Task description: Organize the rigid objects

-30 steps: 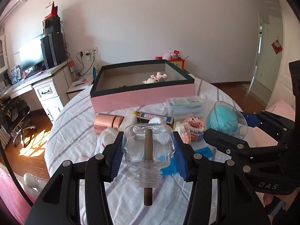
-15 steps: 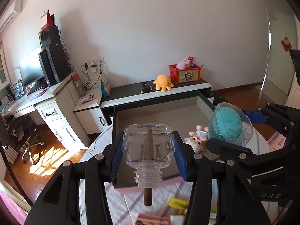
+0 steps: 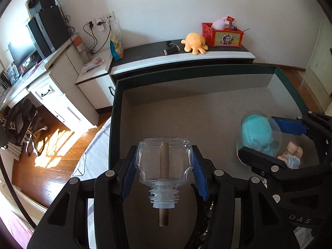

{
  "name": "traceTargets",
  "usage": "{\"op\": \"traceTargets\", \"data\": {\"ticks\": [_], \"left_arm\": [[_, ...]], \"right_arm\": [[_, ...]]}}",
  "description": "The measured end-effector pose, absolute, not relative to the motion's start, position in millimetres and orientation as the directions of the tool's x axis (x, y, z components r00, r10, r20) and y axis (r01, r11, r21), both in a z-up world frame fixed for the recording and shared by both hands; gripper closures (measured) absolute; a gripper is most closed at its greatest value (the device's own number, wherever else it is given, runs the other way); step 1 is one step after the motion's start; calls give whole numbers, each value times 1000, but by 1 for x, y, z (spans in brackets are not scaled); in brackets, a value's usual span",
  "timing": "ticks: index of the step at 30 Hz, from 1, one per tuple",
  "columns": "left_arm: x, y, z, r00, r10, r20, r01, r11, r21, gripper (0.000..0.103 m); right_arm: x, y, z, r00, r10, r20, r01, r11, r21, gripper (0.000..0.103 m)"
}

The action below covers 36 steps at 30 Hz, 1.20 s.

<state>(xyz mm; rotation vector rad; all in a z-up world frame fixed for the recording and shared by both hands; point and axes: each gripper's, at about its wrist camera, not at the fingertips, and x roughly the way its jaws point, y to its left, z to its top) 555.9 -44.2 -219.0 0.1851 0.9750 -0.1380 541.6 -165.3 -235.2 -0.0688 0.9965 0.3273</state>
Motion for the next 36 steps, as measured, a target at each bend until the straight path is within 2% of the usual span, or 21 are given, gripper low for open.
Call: {"op": "traceTargets", "data": {"ticks": [2,3,4,5,7,9,13,16,22,26,36], "left_arm": [[554,-44,-215,573,-34,-819,193,977,94,49],[550,-43,-213,588,-34,-808,189,977,97,43],[546,-39,-210,603,-36,-797,181,979,93,34],[540,-37,-205,620,-48,-783,176,981,78,31],[525,-30,-193,656,-90,-749,184,982,43,21],[501,-28,-176,716,-71,-695,162,985,67,13],[443,-25,-146,808,-77,-585,150,986,77,4],[392,-20,-125,857,-95,-506,145,988,59,0],[290,-17,-100,926,-73,-371,112,990,83,0],[229,-18,-95,945,-68,-320,102,991,91,0],[113,-17,-80,976,-48,-215,62,996,57,0]], "right_arm": [[539,-167,-233,504,232,-832,-294,952,87,32],[538,-170,-230,514,235,-825,-285,954,94,30],[535,-173,-227,531,234,-815,-275,957,95,25],[529,-177,-222,551,237,-800,-266,959,101,21],[513,-183,-210,583,271,-766,-267,954,134,21],[492,-183,-197,622,264,-737,-261,957,123,20],[431,-183,-164,721,253,-645,-256,962,91,15],[378,-187,-143,783,247,-571,-240,967,89,15],[284,-183,-113,870,183,-458,-195,981,23,15],[221,-185,-100,915,152,-373,-159,987,11,15],[107,-188,-83,956,103,-275,-106,994,2,14]]}}
